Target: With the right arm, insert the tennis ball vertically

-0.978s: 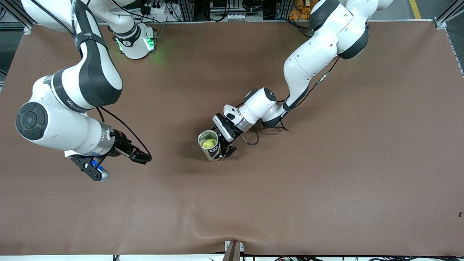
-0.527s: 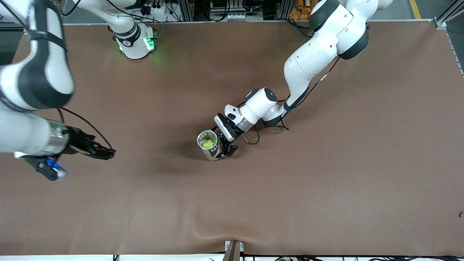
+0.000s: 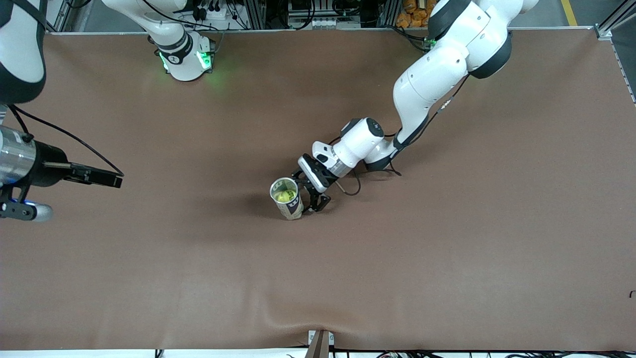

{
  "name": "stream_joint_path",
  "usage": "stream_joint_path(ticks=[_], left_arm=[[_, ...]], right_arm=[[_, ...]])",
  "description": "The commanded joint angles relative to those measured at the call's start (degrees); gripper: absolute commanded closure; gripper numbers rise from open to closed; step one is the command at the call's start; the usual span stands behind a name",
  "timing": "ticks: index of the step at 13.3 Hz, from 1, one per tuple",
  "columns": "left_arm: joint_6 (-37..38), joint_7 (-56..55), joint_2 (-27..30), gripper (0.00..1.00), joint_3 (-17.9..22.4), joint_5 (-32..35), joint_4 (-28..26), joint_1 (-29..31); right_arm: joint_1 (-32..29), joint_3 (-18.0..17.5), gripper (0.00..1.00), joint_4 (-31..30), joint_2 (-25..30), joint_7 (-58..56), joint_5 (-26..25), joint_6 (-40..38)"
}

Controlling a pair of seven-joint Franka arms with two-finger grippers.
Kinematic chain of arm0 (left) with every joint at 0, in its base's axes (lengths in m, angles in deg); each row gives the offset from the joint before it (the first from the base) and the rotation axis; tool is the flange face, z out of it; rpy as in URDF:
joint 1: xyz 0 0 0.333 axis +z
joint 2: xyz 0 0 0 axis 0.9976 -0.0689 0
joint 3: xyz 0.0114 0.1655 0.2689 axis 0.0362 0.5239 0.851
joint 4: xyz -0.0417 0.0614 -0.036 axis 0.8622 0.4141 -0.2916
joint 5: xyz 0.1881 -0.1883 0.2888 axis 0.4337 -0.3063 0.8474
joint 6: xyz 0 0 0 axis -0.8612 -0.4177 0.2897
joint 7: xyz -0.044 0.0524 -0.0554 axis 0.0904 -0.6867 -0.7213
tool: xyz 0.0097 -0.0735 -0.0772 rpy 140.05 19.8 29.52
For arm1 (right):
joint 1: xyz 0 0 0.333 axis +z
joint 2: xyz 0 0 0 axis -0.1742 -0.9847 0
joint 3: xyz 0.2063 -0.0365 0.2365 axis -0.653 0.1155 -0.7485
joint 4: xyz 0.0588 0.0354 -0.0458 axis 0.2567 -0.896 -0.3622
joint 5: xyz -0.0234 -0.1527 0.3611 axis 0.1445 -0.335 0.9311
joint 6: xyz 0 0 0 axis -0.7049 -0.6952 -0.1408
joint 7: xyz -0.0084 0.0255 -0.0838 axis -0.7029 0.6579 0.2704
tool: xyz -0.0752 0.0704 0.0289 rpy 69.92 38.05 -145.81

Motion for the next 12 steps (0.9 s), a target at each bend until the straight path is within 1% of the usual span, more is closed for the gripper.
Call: stream_joint_path(ticks=[1, 4, 5, 7, 9, 10, 12], left_arm=[[-0.10, -1.01, 5.58, 0.00, 0.03, -0.76, -8.77, 3.04], [-0.10, -1.01, 7.00, 0.00, 0.03, -0.76, -12.65, 4.63], [-0.10, -1.01, 7.26, 0.00, 0.03, -0.76, -13.88, 5.15], [-0.01, -1.01, 8.23, 0.00, 0.03, -0.85, -16.42, 6.20], [-0.01, -1.01, 9.02, 0.00, 0.03, -0.85, -18.71, 6.91], [0.08, -1.01, 9.72, 0.00, 0.03, -0.94, -19.94, 7.26], [0.95, -1.01, 10.69, 0.00, 0.03, -0.94, -21.79, 9.19]], right_arm=[[0.23, 0.38, 0.00, -7.47, 8.86, -1.06, -1.74, -0.39], [1.90, 2.85, 0.00, -16.27, 16.78, -2.19, -1.73, 0.93], [1.90, 3.11, 0.00, -19.26, 19.33, -4.29, -1.73, 1.46], [1.99, 5.30, 0.00, -26.54, 23.99, -8.16, -1.73, 4.08], [1.99, 6.80, 0.00, -31.65, 27.60, -11.15, -1.73, 6.02], [2.17, 7.59, 0.00, -32.63, 28.40, -12.82, -1.73, 6.56], [2.61, 7.95, 0.00, -32.47, 28.85, -14.67, -1.91, 6.47]])
